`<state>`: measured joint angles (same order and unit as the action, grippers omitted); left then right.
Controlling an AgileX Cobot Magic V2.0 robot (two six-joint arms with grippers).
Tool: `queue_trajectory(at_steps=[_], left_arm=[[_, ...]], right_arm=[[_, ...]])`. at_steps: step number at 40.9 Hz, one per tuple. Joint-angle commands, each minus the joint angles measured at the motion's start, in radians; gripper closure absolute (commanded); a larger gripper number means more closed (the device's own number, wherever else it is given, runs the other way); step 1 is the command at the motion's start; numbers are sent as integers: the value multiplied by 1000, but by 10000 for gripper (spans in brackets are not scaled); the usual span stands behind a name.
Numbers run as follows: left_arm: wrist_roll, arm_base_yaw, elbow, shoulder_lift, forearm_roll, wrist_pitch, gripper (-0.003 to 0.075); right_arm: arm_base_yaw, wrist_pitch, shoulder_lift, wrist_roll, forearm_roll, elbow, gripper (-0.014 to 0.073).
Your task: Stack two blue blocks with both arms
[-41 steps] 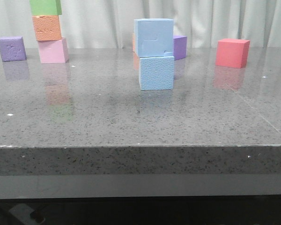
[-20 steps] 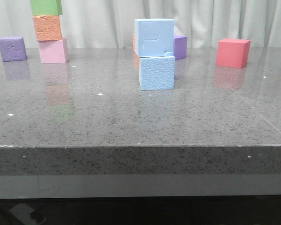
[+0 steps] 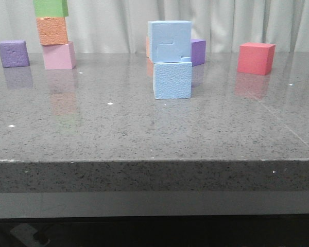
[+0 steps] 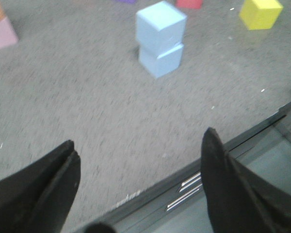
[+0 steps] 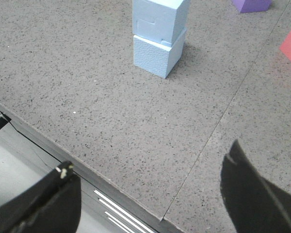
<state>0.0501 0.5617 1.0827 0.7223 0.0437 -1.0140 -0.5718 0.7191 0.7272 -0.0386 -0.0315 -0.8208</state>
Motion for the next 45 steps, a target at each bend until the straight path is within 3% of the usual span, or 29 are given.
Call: queue_trajectory(at_steps=[1, 14, 18, 22, 29, 34, 45], left_arm=[[84, 7, -90, -89, -38, 89, 219], [126, 7, -291, -261, -66, 89, 220], [126, 7, -293, -261, -66, 89, 265], [126, 7, -293, -261, -68, 90, 374], [126, 7, -293, -261, -74, 93, 610], [126, 7, -293, -261, -93, 110, 734], [126, 7, -293, -261, -102, 139, 741]], right_arm=[[5, -66, -4, 10, -13, -24, -2], [5, -66, -4, 10, -13, -24, -2], [5, -51, -4, 10, -13, -24, 8], [5, -22, -4, 10, -13, -24, 119], [5, -10, -4, 10, -13, -24, 516], [5, -10, -4, 10, -13, -24, 704], [5, -27, -4, 10, -13, -24, 713]])
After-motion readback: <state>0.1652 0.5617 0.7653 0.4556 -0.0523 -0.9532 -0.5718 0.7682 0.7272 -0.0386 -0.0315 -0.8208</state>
